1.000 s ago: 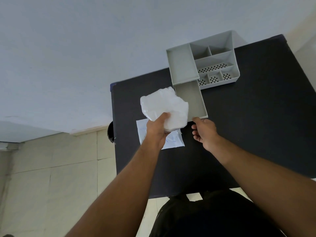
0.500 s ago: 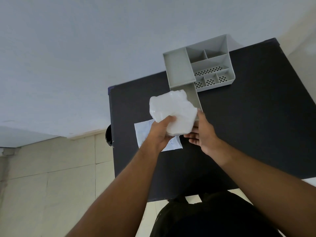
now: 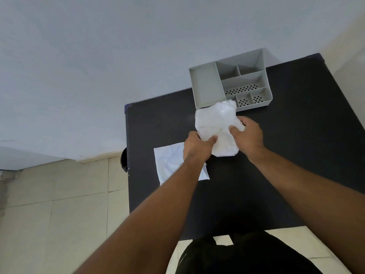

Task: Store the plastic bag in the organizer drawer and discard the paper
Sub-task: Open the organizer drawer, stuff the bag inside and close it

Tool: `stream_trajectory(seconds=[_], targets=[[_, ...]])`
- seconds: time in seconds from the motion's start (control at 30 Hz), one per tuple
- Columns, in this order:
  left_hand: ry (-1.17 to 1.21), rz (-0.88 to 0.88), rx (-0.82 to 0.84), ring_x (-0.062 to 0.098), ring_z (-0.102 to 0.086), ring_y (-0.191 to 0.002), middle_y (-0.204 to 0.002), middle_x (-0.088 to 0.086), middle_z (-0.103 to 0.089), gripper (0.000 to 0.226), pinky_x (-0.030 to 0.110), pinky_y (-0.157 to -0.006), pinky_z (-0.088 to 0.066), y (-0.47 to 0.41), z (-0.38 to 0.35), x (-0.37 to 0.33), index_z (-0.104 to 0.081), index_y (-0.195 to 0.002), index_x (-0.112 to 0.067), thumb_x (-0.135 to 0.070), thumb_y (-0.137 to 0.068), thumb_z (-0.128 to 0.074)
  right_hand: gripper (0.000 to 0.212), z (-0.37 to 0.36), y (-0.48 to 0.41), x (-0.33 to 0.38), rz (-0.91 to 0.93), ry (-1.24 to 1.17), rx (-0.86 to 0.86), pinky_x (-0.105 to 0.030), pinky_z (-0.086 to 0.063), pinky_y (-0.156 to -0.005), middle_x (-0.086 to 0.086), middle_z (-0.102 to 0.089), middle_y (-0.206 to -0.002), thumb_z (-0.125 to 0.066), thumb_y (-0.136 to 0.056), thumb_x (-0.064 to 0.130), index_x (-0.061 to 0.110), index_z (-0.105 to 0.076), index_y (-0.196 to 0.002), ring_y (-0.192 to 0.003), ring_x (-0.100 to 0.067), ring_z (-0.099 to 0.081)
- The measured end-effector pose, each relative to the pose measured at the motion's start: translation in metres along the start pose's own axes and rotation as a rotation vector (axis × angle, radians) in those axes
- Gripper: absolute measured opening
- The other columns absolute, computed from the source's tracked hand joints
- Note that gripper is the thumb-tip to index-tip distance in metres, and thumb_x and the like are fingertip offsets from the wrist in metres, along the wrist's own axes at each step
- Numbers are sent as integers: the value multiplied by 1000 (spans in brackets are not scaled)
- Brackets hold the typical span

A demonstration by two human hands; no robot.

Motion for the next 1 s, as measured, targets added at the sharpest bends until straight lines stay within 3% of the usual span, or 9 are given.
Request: stream_trajectory(seconds=[0.17, 0.27, 0.43, 0.57, 0.77, 0.9, 1.0], targets=[[-63, 23, 2, 24, -62, -117, -131, 0, -61, 61, 38, -92, -56, -2, -2, 7, -46, -135, -22, -52, -88, -72, 36, -4, -9, -4, 69, 166, 42, -30, -48, -79, -2, -67, -118, -64, -94, 19, 15, -62, -130, -95, -14, -58], [-65, 21, -20, 22, -63, -113, -130, -1, -63, 59, 36, -88, -55, -4, -2, 9, -49, -134, -22, -52, -88, -72, 38, -8, -8, -10, 123, 234, 26, -32, -50, -83, -6, -66, -120, -62, -95, 21, 15, -62, -132, -102, -20, -61], [-132, -21, -91, 20, -66, -101, -111, -5, -67, 43, 40, -87, -58, -10, -5, 5, -57, -117, -22, -49, -88, -71, 42, -16, -9, -12, 261, 415, 29, -32, -47, -85, -10, -58, -119, -58, -97, 21, 19, -59, -139, -103, -25, -61], [-162, -75, -155, 17, -64, -88, -96, -7, -66, 28, 35, -76, -55, -12, -5, -4, -59, -104, -23, -42, -89, -73, 42, -20, -15, -9, 299, 465, 29, -36, -50, -88, -12, -59, -119, -57, -99, 20, 19, -59, -140, -103, -27, -62], [-231, -141, -208, 21, -66, -91, -100, -4, -68, 45, 39, -75, -56, -15, -2, -9, -48, -123, -26, -40, -88, -73, 38, -20, -26, -7, 314, 383, -49, -41, -53, -93, -7, -70, -118, -68, -92, 23, 20, -64, -130, -108, -27, -65], [-321, -175, -223, 26, -67, -90, -103, 1, -69, 48, 39, -71, -54, -19, -4, -13, -41, -125, -25, -37, -90, -71, 36, -24, -30, -6, 330, 357, -61, -37, -52, -93, -6, -68, -120, -68, -93, 23, 20, -64, -129, -110, -24, -64], [-364, -195, -241, 26, -68, -94, -106, 3, -70, 48, 38, -71, -53, -18, -9, -12, -42, -131, -25, -38, -92, -67, 35, -26, -27, -7, 339, 350, -72, -30, -47, -85, -9, -64, -118, -65, -95, 27, 19, -65, -128, -106, -24, -63]])
Point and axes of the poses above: each hand's wrist, its own y-axis away from the middle knuckle, its own z-axis out of the back of the hand, x = y × z, the point moved 3 cm from there along -y, towards the middle knuckle
